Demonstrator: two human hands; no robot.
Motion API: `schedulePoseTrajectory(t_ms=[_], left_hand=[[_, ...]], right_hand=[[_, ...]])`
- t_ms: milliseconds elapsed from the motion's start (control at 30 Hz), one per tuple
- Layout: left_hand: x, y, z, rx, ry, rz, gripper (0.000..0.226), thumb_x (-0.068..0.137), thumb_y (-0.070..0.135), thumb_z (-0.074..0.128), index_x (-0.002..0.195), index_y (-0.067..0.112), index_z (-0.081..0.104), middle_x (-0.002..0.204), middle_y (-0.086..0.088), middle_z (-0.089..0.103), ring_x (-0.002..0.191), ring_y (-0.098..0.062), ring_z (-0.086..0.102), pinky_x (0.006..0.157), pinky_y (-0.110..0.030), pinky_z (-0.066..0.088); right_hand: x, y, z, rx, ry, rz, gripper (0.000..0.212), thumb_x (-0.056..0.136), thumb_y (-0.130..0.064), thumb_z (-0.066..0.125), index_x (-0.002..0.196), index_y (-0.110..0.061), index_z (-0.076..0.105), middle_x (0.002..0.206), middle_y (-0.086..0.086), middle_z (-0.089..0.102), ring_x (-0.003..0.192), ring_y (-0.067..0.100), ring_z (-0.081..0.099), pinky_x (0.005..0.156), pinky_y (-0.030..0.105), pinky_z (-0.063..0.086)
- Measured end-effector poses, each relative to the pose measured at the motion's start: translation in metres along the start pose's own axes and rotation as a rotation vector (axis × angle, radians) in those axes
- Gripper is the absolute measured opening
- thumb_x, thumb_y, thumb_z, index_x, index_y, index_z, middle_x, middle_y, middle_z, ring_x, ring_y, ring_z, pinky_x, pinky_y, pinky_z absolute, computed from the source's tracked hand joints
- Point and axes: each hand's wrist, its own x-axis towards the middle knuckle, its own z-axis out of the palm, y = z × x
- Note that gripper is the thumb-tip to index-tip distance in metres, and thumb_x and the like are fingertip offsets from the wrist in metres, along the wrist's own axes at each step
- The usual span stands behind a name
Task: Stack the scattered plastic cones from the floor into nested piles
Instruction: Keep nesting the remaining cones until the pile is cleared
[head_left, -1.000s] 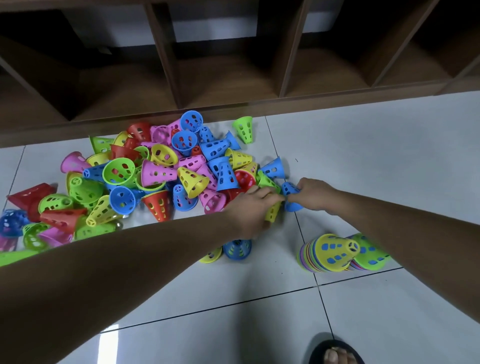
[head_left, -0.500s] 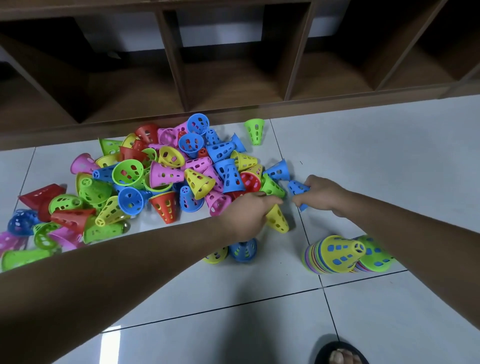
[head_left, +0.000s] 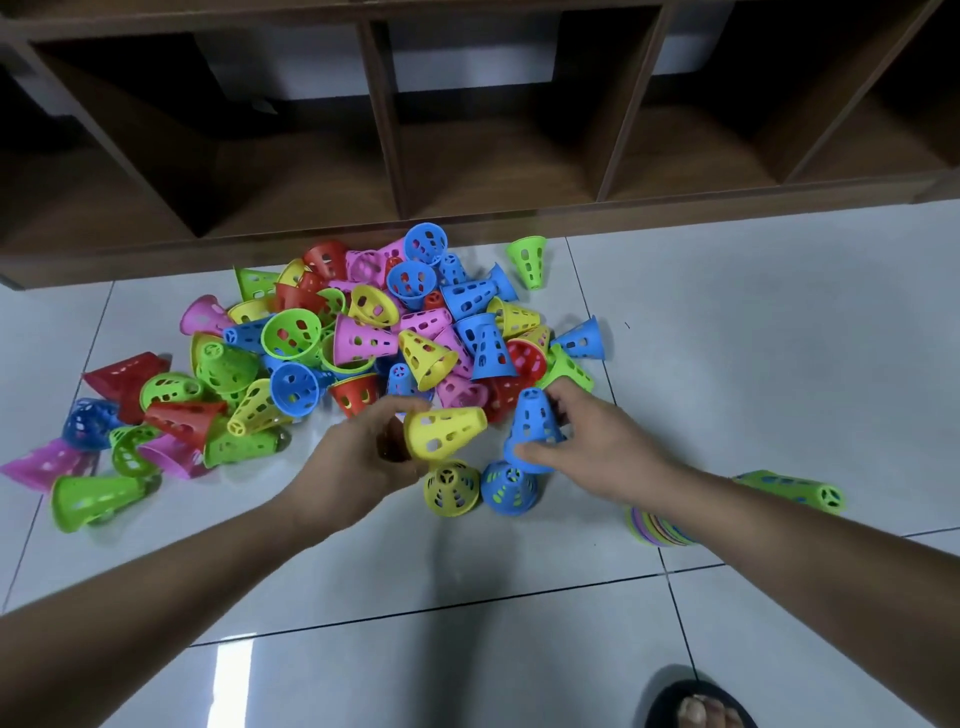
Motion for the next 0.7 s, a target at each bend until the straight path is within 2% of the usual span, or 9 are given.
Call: schedulePoseTrajectory(t_ms=[67,133,200,300,433,567,700], left_hand=[[-0.007,-0.010,0.006,-0.108,-0.022,-0.067,0.064,0.084,0.014,0.092,0.132,0.044,0.063,0.108,0.005,0.075,0.097,-0.016,0.075,0.093,-0.043,0.062],[-0.013,-0.011,0.013,-0.196,-0.033,-0.076,0.065,0.085,0.009,0.090,0.134,0.041,0.063,0.110,0.000,0.076,0.100,-0.020,0.076,0.096,-0.048,0.061],[-0.018,-0.006,0.020,-0.293,-0.024,-0.052,0.065,0.086,0.005,0.088,0.134,0.040,0.063,0.106,-0.006,0.074,0.101,-0.025,0.076,0.096,-0.047,0.062],[-0.022,-0.002,0.030,-0.354,-0.002,0.011,0.065,0.085,0.001,0.087,0.134,0.037,0.064,0.097,-0.010,0.070,0.096,-0.025,0.074,0.089,-0.036,0.062],[-0.021,-0.011,0.040,-0.202,-0.036,0.007,0.067,0.083,0.011,0.091,0.134,0.042,0.062,0.099,-0.001,0.073,0.095,-0.016,0.070,0.078,-0.033,0.057],[-0.026,-0.025,0.045,-0.056,-0.040,0.000,0.060,0.080,0.016,0.093,0.125,0.044,0.064,0.095,0.007,0.071,0.090,-0.014,0.067,0.074,-0.018,0.051],[-0.027,-0.034,0.048,0.088,-0.033,0.001,0.055,0.079,0.029,0.093,0.123,0.043,0.062,0.102,0.014,0.066,0.088,-0.013,0.066,0.075,-0.024,0.056]], right_hand=[[-0.006,-0.001,0.010,0.015,-0.007,-0.014,0.046,0.080,-0.045,0.085,0.111,-0.036,0.052,0.105,-0.018,0.070,0.099,0.006,0.067,0.087,0.040,0.058],[-0.010,0.001,0.018,0.029,0.001,-0.021,0.046,0.081,-0.041,0.086,0.111,-0.038,0.052,0.104,-0.019,0.071,0.096,0.003,0.068,0.087,0.039,0.059],[-0.013,0.004,0.025,0.046,0.015,-0.027,0.047,0.080,-0.038,0.088,0.109,-0.041,0.051,0.102,-0.023,0.071,0.094,-0.002,0.068,0.087,0.037,0.060],[-0.018,0.006,0.032,0.058,0.062,-0.046,0.049,0.080,-0.035,0.090,0.107,-0.042,0.049,0.100,-0.024,0.069,0.092,-0.004,0.068,0.081,0.032,0.059],[-0.019,0.009,0.039,-0.018,0.095,-0.056,0.049,0.079,-0.032,0.090,0.104,-0.034,0.047,0.100,-0.014,0.067,0.089,0.005,0.067,0.075,0.038,0.058],[-0.018,0.014,0.042,-0.104,0.076,-0.057,0.047,0.078,-0.034,0.087,0.102,-0.033,0.046,0.100,-0.012,0.060,0.086,0.012,0.065,0.073,0.044,0.059],[-0.016,0.014,0.047,-0.167,0.062,-0.063,0.047,0.076,-0.035,0.085,0.103,-0.033,0.047,0.102,-0.011,0.055,0.087,0.015,0.061,0.074,0.045,0.056]])
